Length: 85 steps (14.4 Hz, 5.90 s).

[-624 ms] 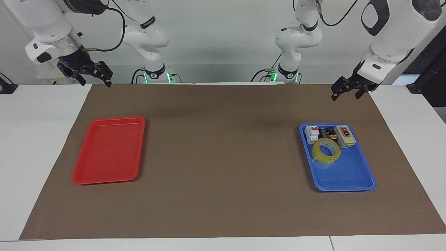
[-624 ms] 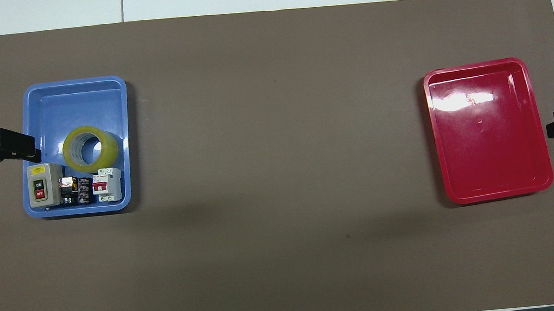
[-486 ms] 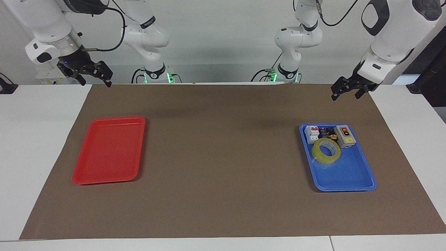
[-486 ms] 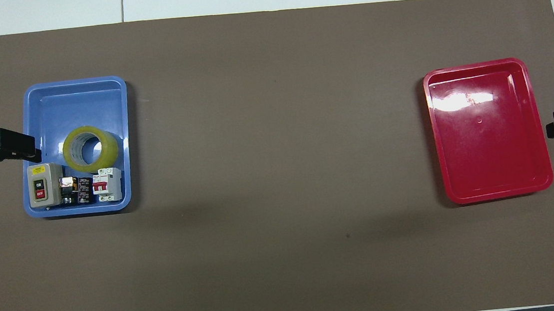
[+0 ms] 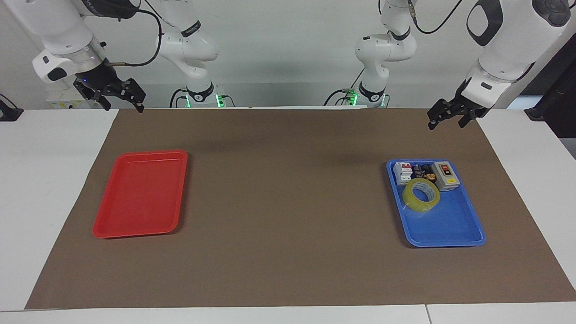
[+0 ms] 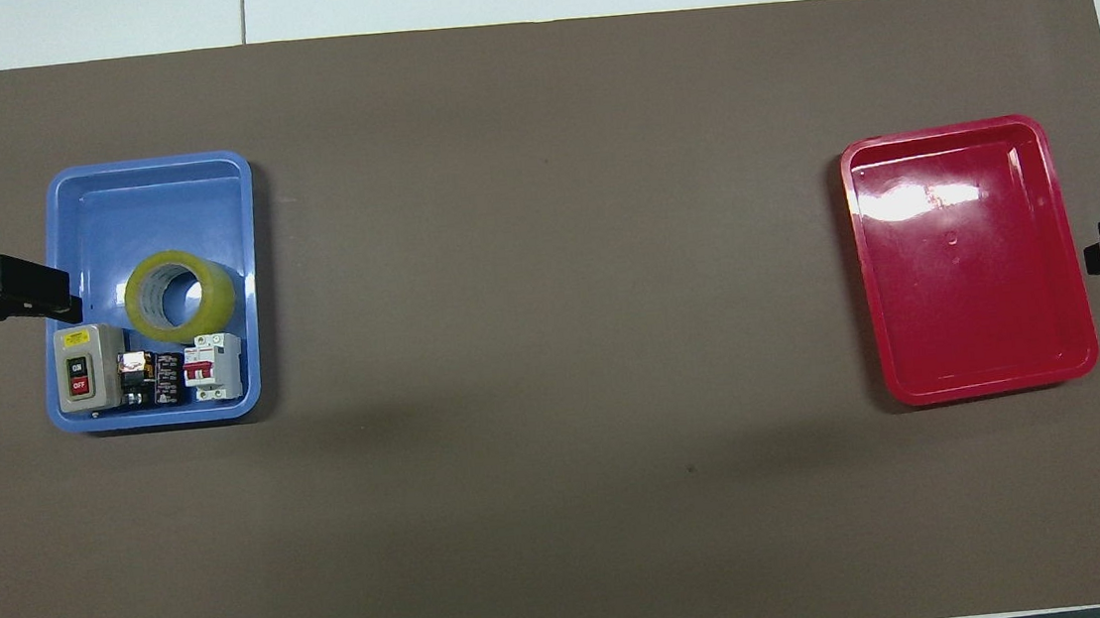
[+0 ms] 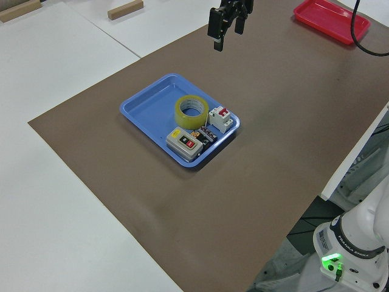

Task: Place and move tape with both arms

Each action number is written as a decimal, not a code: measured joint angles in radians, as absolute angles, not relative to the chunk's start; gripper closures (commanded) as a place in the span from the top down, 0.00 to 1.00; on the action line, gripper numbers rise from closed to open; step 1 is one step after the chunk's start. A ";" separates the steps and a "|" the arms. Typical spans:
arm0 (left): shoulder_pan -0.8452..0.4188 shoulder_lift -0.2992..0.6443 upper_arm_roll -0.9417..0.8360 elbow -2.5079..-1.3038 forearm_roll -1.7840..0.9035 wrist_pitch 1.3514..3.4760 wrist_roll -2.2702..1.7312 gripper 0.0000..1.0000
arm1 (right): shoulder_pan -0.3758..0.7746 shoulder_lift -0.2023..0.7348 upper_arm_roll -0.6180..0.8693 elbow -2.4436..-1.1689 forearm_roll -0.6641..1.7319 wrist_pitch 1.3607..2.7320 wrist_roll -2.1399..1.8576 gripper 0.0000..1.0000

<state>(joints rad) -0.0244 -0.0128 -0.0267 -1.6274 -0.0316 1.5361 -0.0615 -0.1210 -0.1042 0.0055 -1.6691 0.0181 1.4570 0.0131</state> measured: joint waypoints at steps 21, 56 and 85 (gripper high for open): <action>0.010 -0.038 -0.023 -1.864 -0.032 1.833 0.016 1.00 | -0.086 -0.104 0.028 -1.676 0.054 1.472 0.013 1.00; 0.087 0.286 -0.025 -1.952 -0.032 2.292 0.091 0.00 | 0.231 -0.003 0.038 -1.876 0.068 1.888 0.203 1.00; -0.696 0.226 -0.076 -1.830 -0.438 2.487 -0.948 0.00 | 0.040 -0.003 0.025 -1.876 0.068 1.896 0.165 1.00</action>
<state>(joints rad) -0.6964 0.2255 -0.0758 -1.8305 -0.4375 2.4870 -0.9480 0.0403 -0.0028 0.0245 -1.8756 0.0678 1.8959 0.1645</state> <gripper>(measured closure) 0.784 0.000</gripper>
